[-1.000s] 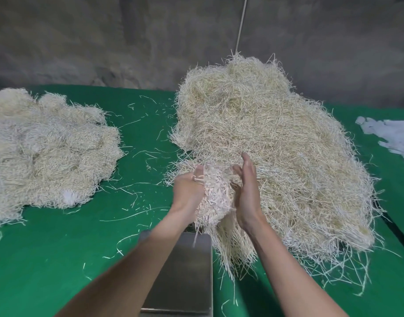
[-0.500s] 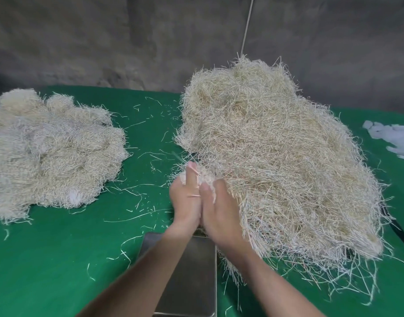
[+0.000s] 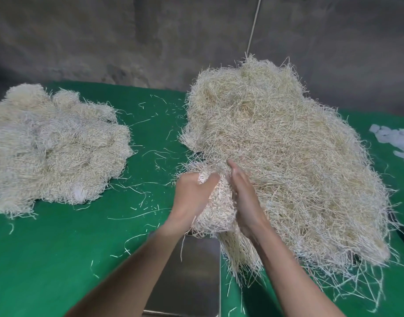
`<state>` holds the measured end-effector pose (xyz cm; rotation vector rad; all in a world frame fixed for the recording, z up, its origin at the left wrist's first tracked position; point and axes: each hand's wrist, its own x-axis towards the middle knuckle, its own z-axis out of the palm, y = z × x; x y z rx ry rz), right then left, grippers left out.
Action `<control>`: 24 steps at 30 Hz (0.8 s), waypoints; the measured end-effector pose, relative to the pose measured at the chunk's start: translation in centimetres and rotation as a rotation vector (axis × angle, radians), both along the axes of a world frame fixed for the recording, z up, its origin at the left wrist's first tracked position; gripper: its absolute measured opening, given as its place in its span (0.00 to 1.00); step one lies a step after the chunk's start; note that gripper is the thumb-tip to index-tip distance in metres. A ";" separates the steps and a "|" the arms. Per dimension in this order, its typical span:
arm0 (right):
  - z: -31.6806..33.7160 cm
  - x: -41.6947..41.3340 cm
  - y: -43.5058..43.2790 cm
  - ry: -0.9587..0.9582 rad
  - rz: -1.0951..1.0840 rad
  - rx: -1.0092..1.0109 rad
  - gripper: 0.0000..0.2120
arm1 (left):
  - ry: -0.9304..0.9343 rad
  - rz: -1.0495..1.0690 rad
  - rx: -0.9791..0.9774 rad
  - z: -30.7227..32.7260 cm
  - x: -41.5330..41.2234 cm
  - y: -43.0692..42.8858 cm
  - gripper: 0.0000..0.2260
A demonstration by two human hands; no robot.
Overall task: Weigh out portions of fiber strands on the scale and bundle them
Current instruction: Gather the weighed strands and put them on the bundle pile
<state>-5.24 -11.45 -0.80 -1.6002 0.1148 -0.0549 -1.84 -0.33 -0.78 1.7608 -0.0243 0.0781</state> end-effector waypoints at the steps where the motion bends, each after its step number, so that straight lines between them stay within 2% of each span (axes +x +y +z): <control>1: -0.4 -0.5 1.1 0.033 0.020 -0.005 0.30 | -0.033 -0.011 0.062 0.0 0.1 -0.3 0.23; 3: -1.2 -0.9 2.9 0.074 -0.113 -0.044 0.43 | -0.098 -0.002 0.174 0.0 -0.1 -0.7 0.27; 4: -1.6 -0.9 3.3 0.068 -0.202 -0.074 0.46 | -0.129 0.028 0.176 0.0 -0.5 -0.9 0.29; 7: -1.9 -0.4 3.4 0.057 -0.386 -0.100 0.40 | -0.136 0.151 0.008 -0.7 -0.8 -0.4 0.32; 9: -1.7 0.5 2.8 0.064 -0.433 -0.076 0.40 | 0.109 0.075 -0.222 -1.0 -1.2 0.4 0.42; 11: -1.3 1.3 3.0 0.044 -0.456 -0.036 0.42 | 0.452 -0.156 -0.531 -2.0 -2.0 1.1 0.50; 13: -1.5 1.6 3.8 0.042 -0.407 -0.092 0.45 | 0.542 -0.231 -0.639 -2.6 -2.7 1.2 0.52; 14: -1.8 1.5 4.4 0.041 -0.376 -0.129 0.44 | 0.539 -0.167 -0.638 -2.9 -2.8 1.0 0.53; 15: -2.2 1.5 5.1 0.036 -0.369 -0.145 0.42 | 0.504 -0.099 -0.617 -3.1 -2.8 0.9 0.51; 16: -2.6 1.4 5.8 0.031 -0.379 -0.150 0.40 | 0.428 -0.047 -0.581 -3.2 -2.5 0.9 0.42; 17: -3.0 1.4 6.4 0.019 -0.395 -0.149 0.38 | 0.344 -0.025 -0.520 -3.2 -2.3 1.1 0.28; 18: -3.1 1.5 6.8 0.018 -0.403 -0.151 0.38 | 0.285 -0.029 -0.465 -3.1 -2.1 1.5 0.18; 20: -3.3 2.2 7.1 0.021 -0.423 -0.126 0.38 | 0.316 -0.123 -0.466 -3.3 -1.9 2.9 0.10; 23: -3.4 3.6 7.5 0.051 -0.388 -0.026 0.40 | 0.309 -0.191 -0.459 -3.9 -1.5 4.8 0.21; 24: -3.4 4.2 8.0 0.069 -0.335 -0.032 0.41 | 0.277 -0.169 -0.494 -3.9 -1.1 5.7 0.21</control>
